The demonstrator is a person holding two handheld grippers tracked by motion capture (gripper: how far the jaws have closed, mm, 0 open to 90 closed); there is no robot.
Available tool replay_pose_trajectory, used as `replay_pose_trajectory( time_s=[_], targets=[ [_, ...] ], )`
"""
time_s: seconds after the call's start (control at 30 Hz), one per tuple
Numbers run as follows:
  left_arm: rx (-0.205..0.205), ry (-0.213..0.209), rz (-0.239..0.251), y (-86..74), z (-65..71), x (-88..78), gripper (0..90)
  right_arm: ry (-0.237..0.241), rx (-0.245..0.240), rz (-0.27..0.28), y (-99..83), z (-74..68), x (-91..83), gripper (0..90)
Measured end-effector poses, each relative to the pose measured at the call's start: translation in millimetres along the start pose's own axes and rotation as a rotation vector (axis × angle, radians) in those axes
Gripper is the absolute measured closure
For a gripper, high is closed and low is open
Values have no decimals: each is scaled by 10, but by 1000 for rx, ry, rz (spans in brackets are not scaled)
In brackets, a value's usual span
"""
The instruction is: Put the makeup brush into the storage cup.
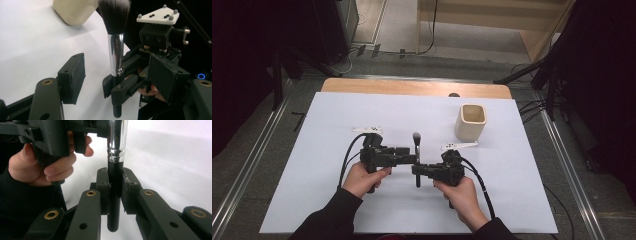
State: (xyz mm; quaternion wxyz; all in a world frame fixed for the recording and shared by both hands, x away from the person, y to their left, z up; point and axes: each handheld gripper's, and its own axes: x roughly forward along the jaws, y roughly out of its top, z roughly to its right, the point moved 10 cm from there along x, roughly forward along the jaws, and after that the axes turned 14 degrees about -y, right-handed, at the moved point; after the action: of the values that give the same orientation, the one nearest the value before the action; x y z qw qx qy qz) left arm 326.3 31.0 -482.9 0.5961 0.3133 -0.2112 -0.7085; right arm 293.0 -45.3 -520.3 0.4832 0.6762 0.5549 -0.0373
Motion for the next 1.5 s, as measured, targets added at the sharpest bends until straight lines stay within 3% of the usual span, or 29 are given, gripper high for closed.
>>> replay_pose_trajectory(
  time_s=[0.27, 0.93, 1.5],
  targets=[
    [21, 37, -23, -7, -9, -128, 314, -15, -20, 4, 5, 39, -19, 790],
    [111, 162, -113, -99, -47, -329, 299, -109, -91, 45, 64, 219, -148, 790],
    [165, 222, -174, -193, -64, -464, 293, -160, -128, 58, 89, 339, -241, 790]
  ],
)
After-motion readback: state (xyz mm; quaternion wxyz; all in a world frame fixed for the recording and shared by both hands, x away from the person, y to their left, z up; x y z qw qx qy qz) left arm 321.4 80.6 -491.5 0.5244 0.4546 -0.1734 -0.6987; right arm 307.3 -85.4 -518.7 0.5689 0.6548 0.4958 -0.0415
